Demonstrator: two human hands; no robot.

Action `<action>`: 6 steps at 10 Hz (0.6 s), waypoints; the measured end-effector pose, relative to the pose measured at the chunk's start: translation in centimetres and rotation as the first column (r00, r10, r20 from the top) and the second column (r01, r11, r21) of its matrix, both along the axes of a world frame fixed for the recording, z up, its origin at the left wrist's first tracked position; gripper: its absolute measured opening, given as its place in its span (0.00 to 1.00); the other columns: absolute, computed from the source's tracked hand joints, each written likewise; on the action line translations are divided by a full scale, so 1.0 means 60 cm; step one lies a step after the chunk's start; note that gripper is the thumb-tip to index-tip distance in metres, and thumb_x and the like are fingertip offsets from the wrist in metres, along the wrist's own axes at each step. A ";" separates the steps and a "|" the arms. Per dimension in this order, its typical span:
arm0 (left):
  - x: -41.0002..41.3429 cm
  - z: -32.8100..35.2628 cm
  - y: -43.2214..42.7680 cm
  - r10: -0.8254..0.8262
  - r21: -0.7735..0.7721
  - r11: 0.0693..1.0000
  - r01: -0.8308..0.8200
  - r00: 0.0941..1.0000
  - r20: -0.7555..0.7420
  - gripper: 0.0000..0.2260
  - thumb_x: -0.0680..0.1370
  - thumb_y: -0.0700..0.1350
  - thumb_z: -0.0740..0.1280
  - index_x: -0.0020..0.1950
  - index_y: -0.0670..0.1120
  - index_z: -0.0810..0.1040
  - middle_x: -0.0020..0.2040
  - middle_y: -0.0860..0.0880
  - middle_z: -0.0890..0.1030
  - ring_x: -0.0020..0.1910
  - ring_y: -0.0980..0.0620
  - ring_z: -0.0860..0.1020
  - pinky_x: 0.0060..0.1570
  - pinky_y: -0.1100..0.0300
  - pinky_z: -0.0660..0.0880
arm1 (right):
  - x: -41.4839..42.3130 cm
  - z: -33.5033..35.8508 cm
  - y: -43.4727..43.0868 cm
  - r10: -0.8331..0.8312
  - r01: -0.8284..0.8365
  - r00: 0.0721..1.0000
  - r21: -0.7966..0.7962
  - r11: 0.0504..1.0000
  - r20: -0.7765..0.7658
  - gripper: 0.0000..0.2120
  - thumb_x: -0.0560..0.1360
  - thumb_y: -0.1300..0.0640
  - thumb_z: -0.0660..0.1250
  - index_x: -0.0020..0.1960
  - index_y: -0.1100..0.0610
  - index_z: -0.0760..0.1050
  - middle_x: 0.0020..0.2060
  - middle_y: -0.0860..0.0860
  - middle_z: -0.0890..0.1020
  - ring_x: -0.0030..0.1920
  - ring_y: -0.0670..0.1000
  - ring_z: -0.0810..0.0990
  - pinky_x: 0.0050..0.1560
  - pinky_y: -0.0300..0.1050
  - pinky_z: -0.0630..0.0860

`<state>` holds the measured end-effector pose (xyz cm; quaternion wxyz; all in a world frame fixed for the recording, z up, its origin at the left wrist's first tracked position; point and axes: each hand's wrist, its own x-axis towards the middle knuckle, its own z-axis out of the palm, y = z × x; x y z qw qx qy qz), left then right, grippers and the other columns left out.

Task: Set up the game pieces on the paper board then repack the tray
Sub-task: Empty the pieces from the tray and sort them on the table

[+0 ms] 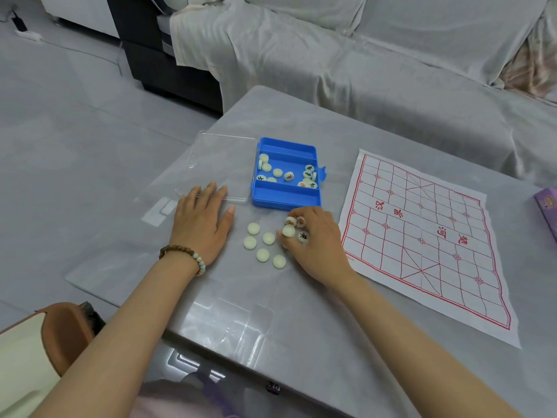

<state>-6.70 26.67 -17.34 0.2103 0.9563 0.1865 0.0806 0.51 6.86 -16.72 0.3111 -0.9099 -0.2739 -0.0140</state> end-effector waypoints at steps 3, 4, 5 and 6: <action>0.002 -0.003 0.002 0.000 0.014 1.000 0.000 1.000 -0.019 0.23 0.81 0.53 0.50 0.75 0.50 0.56 0.76 0.49 0.55 0.75 0.47 0.50 0.73 0.52 0.47 | -0.012 0.004 0.002 0.093 -0.094 0.995 -0.028 0.995 -0.046 0.22 0.76 0.42 0.60 0.67 0.51 0.69 0.60 0.46 0.74 0.60 0.46 0.70 0.63 0.41 0.65; 0.002 -0.003 0.001 -0.001 0.018 1.000 0.002 1.000 -0.015 0.23 0.81 0.53 0.50 0.75 0.49 0.56 0.76 0.49 0.55 0.75 0.47 0.50 0.73 0.51 0.47 | -0.037 -0.006 0.012 0.205 -0.205 0.979 -0.150 0.967 -0.018 0.27 0.78 0.40 0.50 0.74 0.51 0.60 0.72 0.48 0.65 0.71 0.48 0.60 0.70 0.39 0.53; 0.002 -0.002 0.001 -0.003 0.018 1.000 0.004 1.000 -0.021 0.23 0.81 0.53 0.50 0.75 0.49 0.56 0.76 0.49 0.55 0.75 0.47 0.50 0.73 0.51 0.47 | -0.058 -0.016 0.026 0.274 -0.254 0.961 -0.305 0.918 0.024 0.34 0.75 0.34 0.39 0.76 0.50 0.52 0.76 0.47 0.54 0.76 0.47 0.50 0.74 0.45 0.43; 0.002 -0.001 0.001 -0.003 0.017 1.000 0.004 1.000 -0.021 0.23 0.81 0.53 0.50 0.75 0.50 0.56 0.76 0.49 0.55 0.75 0.47 0.50 0.73 0.51 0.47 | -0.056 -0.015 0.023 0.241 -0.226 0.971 -0.325 0.918 0.003 0.34 0.74 0.34 0.38 0.77 0.47 0.47 0.76 0.44 0.49 0.76 0.45 0.43 0.73 0.43 0.37</action>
